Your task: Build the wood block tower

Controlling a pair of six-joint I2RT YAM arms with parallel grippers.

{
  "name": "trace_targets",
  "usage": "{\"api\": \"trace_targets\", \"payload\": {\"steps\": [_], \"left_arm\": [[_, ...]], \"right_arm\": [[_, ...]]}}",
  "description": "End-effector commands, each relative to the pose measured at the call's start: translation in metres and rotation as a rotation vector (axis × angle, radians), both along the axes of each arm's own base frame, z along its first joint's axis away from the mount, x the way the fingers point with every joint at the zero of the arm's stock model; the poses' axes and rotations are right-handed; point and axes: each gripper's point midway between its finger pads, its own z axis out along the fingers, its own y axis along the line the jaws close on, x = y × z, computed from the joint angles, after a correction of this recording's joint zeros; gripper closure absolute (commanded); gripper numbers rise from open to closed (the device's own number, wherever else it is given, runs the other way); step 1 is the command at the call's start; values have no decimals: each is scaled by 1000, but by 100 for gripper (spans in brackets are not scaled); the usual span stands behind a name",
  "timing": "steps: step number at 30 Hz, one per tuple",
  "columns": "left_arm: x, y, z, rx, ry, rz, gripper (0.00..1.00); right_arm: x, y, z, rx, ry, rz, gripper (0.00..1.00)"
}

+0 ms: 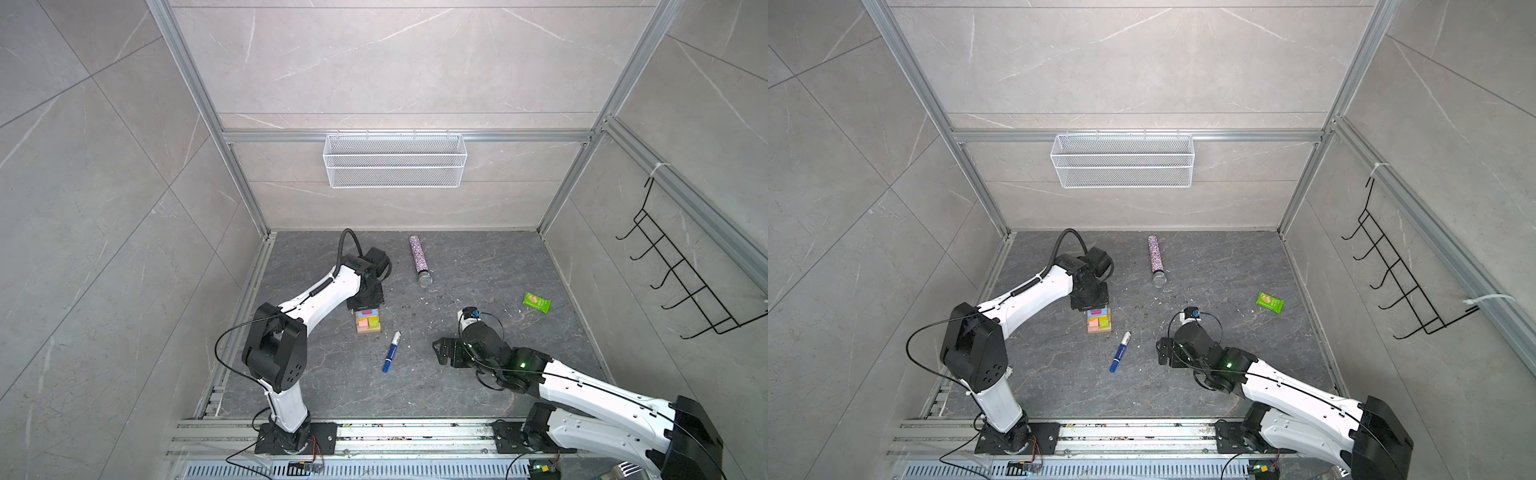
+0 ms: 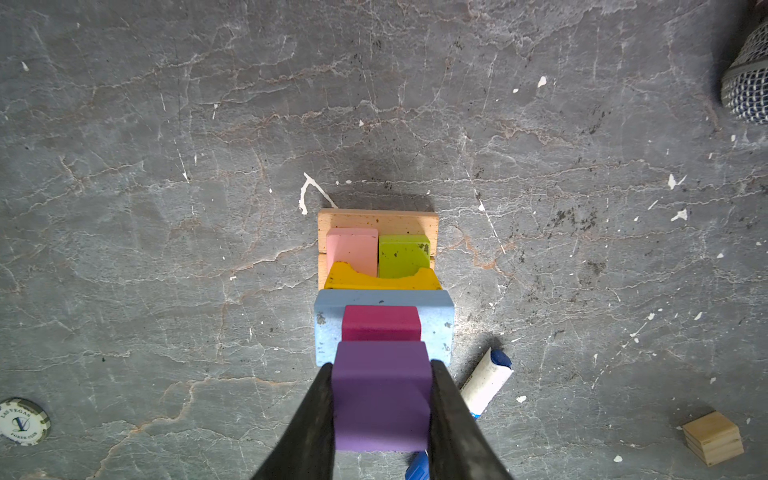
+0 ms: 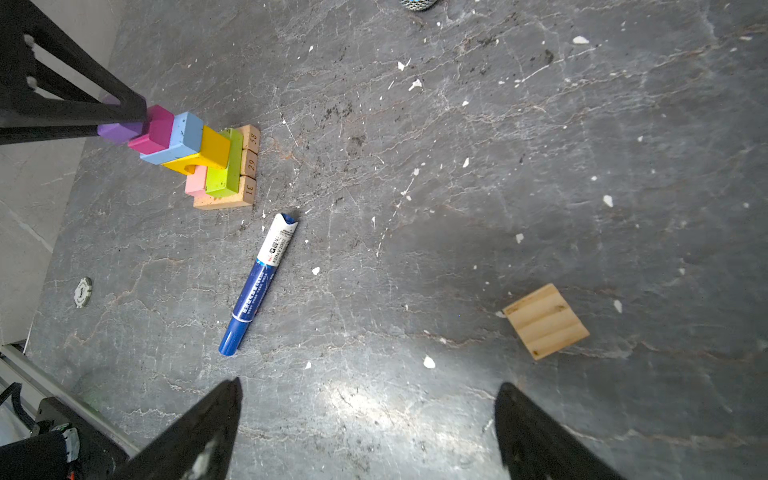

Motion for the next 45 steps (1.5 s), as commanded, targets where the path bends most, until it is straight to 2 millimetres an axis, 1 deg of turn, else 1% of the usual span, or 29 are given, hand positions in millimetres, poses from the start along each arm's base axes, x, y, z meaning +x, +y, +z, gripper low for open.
{"api": "trace_targets", "payload": {"steps": [1,20,29,33,39,42,45], "left_arm": [[-1,4,-7,19,22,8,79],[-2,5,-14,26,38,4,78],[-4,6,-14,28,42,4,66],[-5,7,-11,28,37,4,61],[-5,7,-8,25,33,-2,48],[-5,7,-4,21,23,-3,47],[-4,6,1,9,9,-10,40]], "right_arm": [[1,2,3,-1,-10,2,5],[2,2,4,-5,-10,1,5],[1,2,3,-5,-9,2,5],[1,2,3,-6,-8,1,5],[1,2,2,-5,-7,1,5],[1,2,2,-6,-7,1,5],[1,2,3,-5,-8,0,5]]}}
